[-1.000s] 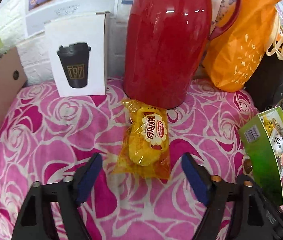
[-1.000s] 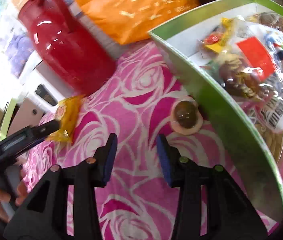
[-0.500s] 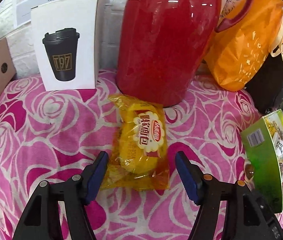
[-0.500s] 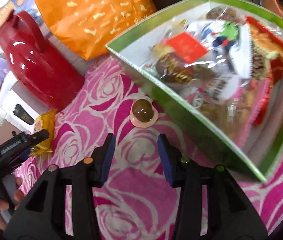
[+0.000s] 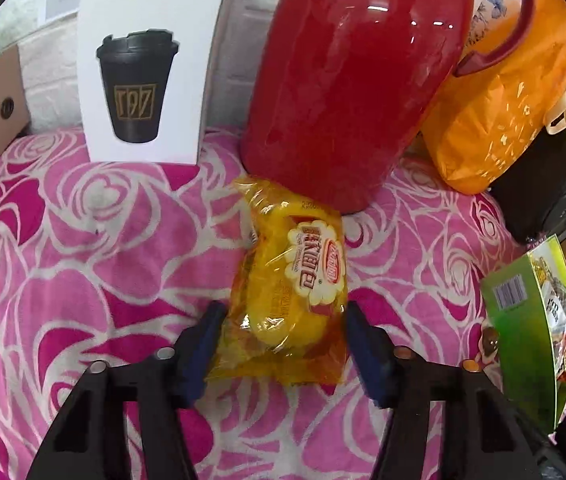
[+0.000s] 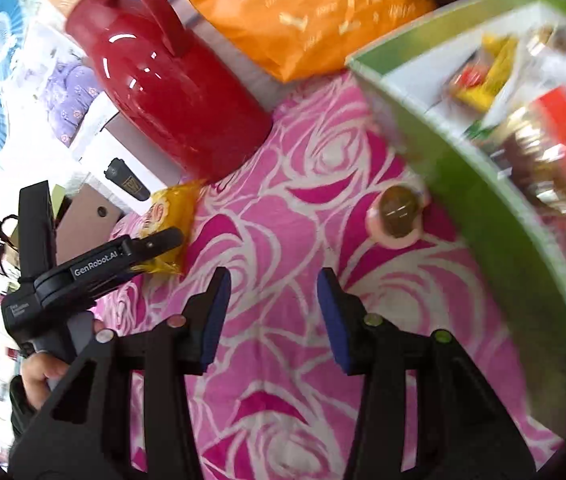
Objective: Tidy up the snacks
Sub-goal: 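Grasp the yellow bread bag with the left tool while the right tool grasps the brown egg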
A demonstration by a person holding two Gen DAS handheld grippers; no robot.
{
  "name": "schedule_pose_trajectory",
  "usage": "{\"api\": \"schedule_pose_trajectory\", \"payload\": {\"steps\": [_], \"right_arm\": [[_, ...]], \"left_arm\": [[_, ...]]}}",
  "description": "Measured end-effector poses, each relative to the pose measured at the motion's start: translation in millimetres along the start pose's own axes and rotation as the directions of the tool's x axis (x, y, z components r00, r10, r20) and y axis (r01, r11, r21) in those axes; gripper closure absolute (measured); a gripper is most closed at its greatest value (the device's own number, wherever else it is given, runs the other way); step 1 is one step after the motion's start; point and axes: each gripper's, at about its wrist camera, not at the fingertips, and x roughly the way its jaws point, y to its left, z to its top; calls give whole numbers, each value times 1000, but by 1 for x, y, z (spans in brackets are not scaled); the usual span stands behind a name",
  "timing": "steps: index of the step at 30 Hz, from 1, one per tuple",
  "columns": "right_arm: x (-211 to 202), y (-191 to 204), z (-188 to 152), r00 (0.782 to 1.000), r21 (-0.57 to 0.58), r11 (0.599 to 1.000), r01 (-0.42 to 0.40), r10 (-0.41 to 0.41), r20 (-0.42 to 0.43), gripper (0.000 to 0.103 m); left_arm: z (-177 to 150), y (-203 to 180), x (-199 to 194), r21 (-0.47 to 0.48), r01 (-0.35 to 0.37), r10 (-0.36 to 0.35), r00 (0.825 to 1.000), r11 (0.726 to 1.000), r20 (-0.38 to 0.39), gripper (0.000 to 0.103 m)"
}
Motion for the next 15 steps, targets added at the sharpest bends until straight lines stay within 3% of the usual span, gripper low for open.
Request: {"api": "schedule_pose_trajectory", "payload": {"steps": [2,9,12,15], "right_arm": [[-12,-3,-5,999,-6,1000,18,-18,27,55],[-12,-26,-13,989,49,989,140,-142,40,55],[-11,-19,-8,982,32,983,181,-183,54,56],[-3,-9,0,961,36,964,264,-266,79,59]], "left_arm": [[-2,1,-5,6,-2,2,1000,1000,5,51],[-6,-3,-22,30,33,-34,999,999,21,52],[-7,-8,-25,49,22,-23,999,999,29,50],[-4,-9,-26,47,2,-4,999,999,40,42]]}}
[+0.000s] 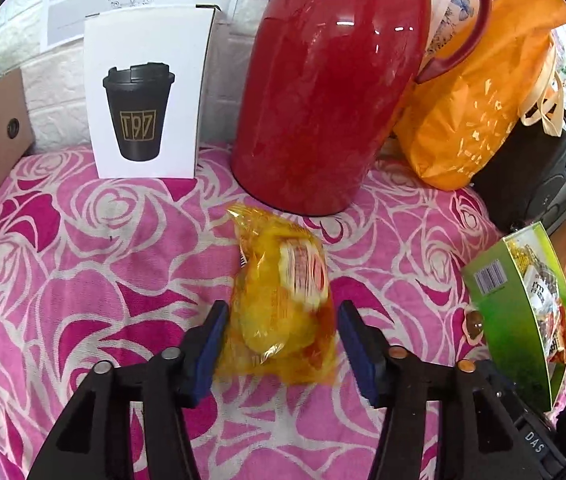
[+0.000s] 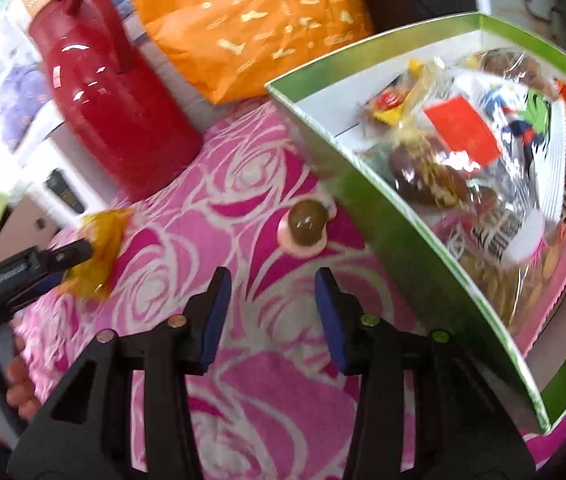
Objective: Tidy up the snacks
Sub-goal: 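Grasp the yellow bread bag with the left tool while the right tool grasps the brown egg, then carry the bread bag and egg into the green box and open both tools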
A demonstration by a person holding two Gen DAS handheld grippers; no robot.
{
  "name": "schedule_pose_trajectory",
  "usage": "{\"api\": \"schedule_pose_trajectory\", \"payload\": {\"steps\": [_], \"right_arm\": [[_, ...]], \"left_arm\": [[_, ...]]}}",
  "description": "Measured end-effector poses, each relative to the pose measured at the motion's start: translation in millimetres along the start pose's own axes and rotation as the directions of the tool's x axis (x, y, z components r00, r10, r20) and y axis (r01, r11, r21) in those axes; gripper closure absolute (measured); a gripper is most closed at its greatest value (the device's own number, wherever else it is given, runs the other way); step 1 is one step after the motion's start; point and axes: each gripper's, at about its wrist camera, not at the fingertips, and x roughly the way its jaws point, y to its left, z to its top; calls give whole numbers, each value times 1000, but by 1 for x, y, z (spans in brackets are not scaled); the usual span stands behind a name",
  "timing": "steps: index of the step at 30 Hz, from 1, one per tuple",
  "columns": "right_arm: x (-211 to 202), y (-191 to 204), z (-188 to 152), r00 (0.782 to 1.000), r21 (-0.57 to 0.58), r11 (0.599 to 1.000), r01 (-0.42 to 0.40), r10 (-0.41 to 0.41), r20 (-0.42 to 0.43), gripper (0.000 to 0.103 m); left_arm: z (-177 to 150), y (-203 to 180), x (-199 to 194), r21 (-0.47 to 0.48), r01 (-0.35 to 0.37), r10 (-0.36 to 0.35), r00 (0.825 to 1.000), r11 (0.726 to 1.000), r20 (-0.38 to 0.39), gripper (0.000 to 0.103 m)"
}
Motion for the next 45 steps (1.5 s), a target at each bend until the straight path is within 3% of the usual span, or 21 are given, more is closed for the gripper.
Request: {"api": "schedule_pose_trajectory", "payload": {"steps": [2,12,15,20,22,24,29,33,40,45], "right_arm": [[5,2,5,998,36,998,52,-53,16,64],[32,3,25,983,64,982,176,-179,43,67],[35,0,28,992,61,991,116,-119,38,68],[30,-10,27,996,38,995,-88,89,-14,70],[27,-8,22,994,-2,995,-104,104,-22,70],[27,-6,19,994,-21,994,-108,108,-25,70],[29,0,19,995,-54,994,-91,88,-43,70],[20,1,15,989,-66,989,-134,129,-65,71],[-31,7,16,973,-107,967,-230,231,-2,71],[-74,-8,23,967,-140,965,-224,238,91,71]], "left_arm": [[2,1,1,-15,-9,9,1000,1000,14,35],[-2,2,3,32,-9,9,1000,999,18,35],[1,-3,8,52,-18,18,1000,998,17,35],[3,-5,21,62,-25,24,1000,998,5,37],[0,-3,25,56,-20,20,1000,998,-6,48],[-2,-2,29,58,-23,24,1000,998,-14,52],[-1,0,29,47,-26,27,999,999,-21,53],[0,4,28,15,-31,32,999,999,-33,56],[0,-17,-6,26,-37,37,999,999,0,62],[1,-58,-39,86,-7,3,999,996,48,62]]}}
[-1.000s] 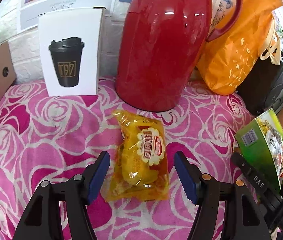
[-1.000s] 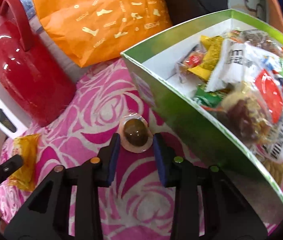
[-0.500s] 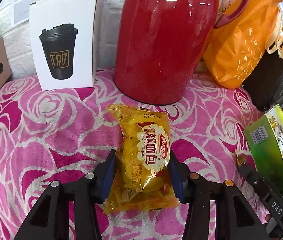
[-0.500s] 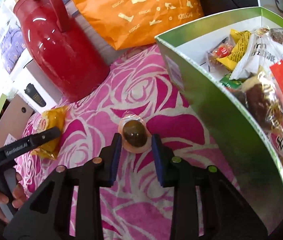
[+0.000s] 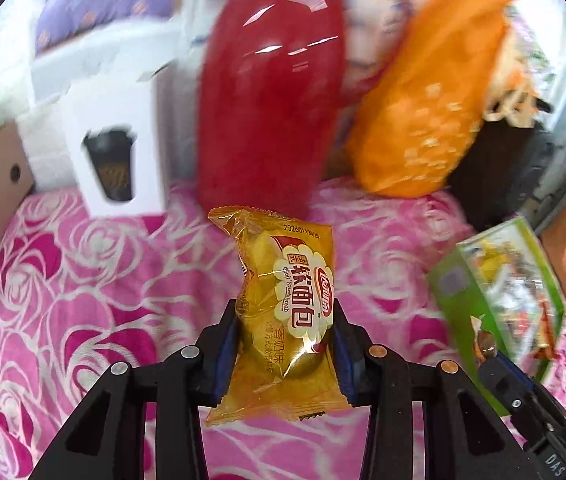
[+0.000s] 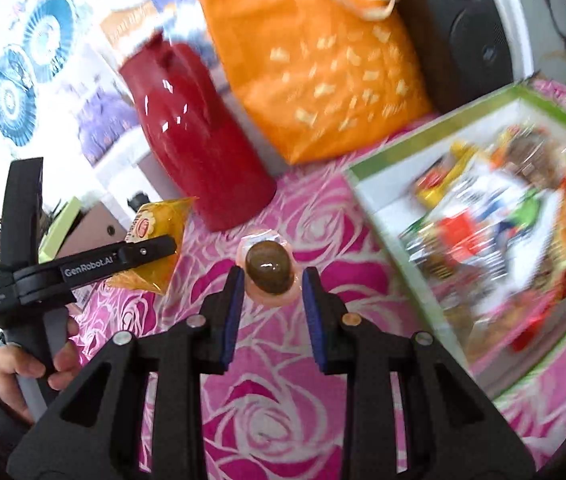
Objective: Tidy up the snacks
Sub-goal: 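Carry the bread bag and egg into the green box and open both tools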
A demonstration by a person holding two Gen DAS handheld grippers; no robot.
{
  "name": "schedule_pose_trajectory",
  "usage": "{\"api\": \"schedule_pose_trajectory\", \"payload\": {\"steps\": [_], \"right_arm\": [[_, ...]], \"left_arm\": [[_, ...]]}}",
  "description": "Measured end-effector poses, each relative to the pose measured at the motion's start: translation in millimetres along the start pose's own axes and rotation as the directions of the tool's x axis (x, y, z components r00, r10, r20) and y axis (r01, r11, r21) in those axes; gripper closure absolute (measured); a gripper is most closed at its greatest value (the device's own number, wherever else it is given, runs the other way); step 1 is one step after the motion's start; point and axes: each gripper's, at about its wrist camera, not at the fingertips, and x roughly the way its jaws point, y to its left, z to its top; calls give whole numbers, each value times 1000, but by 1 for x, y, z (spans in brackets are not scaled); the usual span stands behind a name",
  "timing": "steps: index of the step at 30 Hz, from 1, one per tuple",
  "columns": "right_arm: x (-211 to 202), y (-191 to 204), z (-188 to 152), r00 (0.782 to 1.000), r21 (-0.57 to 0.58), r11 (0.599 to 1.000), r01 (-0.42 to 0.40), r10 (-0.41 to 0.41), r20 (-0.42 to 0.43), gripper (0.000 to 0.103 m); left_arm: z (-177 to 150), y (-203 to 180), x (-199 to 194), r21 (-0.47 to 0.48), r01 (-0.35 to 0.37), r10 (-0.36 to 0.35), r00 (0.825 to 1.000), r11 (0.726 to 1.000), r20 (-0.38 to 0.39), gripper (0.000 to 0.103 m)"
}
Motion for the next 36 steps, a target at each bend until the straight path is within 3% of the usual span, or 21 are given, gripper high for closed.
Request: {"api": "schedule_pose_trajectory", "payload": {"steps": [4,9,16,20,22,24,25,26,29,36], "right_arm": [[-37,-27,12,996,6,999,48,-48,78,71],[-75,-75,24,976,37,987,154,-158,153,70],[-94,-134,38,958,47,971,233,-238,161,69],[-84,-150,46,964,22,974,226,-226,141,68],[-75,-156,46,965,-1,971,237,-236,115,32],[-73,-159,42,956,-7,963,271,-268,121,12],[-74,-161,40,951,-10,960,281,-278,135,11],[-74,-163,37,951,-10,960,280,-276,138,11],[-73,-171,34,960,14,966,259,-260,102,4],[-93,-168,32,964,49,966,255,-258,67,3]], "left_arm": [[6,-51,-25,78,55,-58,998,995,32,62],[7,-123,-38,188,142,-152,988,972,42,62],[4,-203,-6,273,207,-205,978,939,-35,62],[0,-227,13,298,207,-197,978,932,-63,61],[-2,-231,23,304,207,-196,978,930,-66,58],[-3,-232,31,301,210,-194,978,930,-81,33],[-5,-231,31,295,199,-184,980,935,-76,14],[-8,-227,29,283,161,-155,987,945,-44,8],[-10,-224,29,282,91,-94,996,955,-3,3],[-18,-215,20,225,49,-49,999,973,-7,3]]}}
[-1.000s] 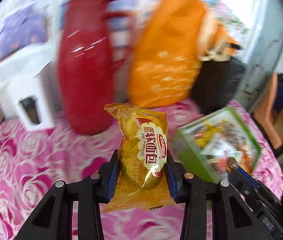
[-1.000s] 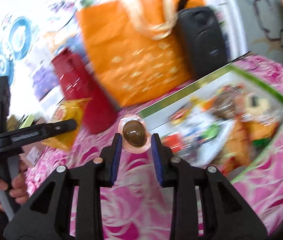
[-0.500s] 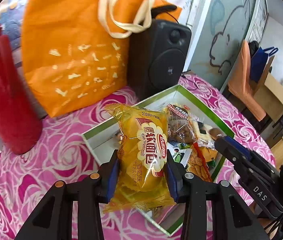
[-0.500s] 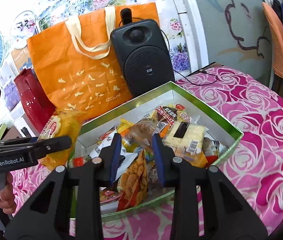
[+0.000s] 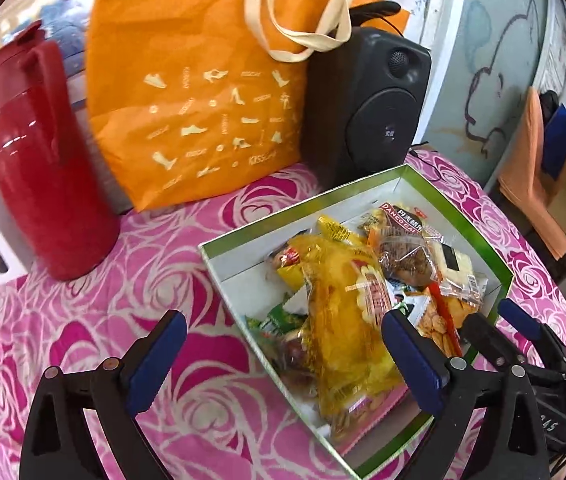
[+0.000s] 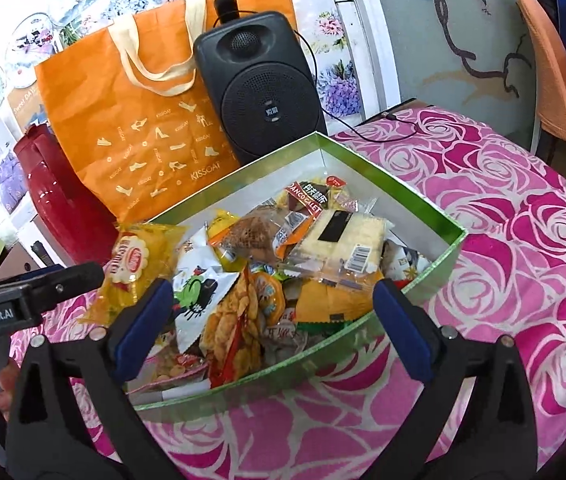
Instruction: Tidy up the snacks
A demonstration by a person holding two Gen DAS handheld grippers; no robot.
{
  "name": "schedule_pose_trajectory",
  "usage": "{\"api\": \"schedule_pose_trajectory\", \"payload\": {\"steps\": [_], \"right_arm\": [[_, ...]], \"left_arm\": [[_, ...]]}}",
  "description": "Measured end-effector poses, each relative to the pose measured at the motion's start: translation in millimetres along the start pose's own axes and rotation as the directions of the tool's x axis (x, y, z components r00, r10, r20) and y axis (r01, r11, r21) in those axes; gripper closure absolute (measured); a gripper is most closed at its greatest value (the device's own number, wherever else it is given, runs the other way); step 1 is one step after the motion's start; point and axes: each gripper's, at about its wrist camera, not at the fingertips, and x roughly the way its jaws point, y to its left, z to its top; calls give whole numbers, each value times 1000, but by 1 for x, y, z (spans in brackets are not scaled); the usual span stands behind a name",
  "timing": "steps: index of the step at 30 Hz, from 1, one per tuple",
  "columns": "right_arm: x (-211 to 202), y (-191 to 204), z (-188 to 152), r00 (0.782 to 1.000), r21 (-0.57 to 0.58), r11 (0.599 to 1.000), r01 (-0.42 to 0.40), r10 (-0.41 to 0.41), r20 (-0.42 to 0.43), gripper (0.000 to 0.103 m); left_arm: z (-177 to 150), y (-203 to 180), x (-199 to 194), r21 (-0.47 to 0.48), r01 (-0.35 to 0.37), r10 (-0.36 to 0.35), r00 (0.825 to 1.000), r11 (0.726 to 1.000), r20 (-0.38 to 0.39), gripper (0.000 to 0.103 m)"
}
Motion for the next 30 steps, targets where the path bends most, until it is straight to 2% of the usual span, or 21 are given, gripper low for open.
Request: {"api": "schedule_pose_trajectory", "payload": {"steps": [6,9,16,24,30], "right_arm": [[-45,10,-3,998,-60,997,54,-56,-37,1],[-66,16,-17,995,-124,990,74,-82,-62,1],[-99,21,-52,982,-228,965,127,-155,-110,1],[-117,18,-73,979,-221,966,132,-162,-126,1],[-127,17,-79,977,-213,966,146,-174,-122,1]], "left_arm": [[-22,-9,-48,-10,-61,61,997,998,54,0],[-38,-16,-69,-12,-74,75,996,997,52,0],[-88,-14,-98,-90,-71,73,997,993,20,0],[-123,-19,-122,-80,-121,123,992,989,18,0],[-133,-19,-136,-79,-131,134,990,988,32,0]]}}
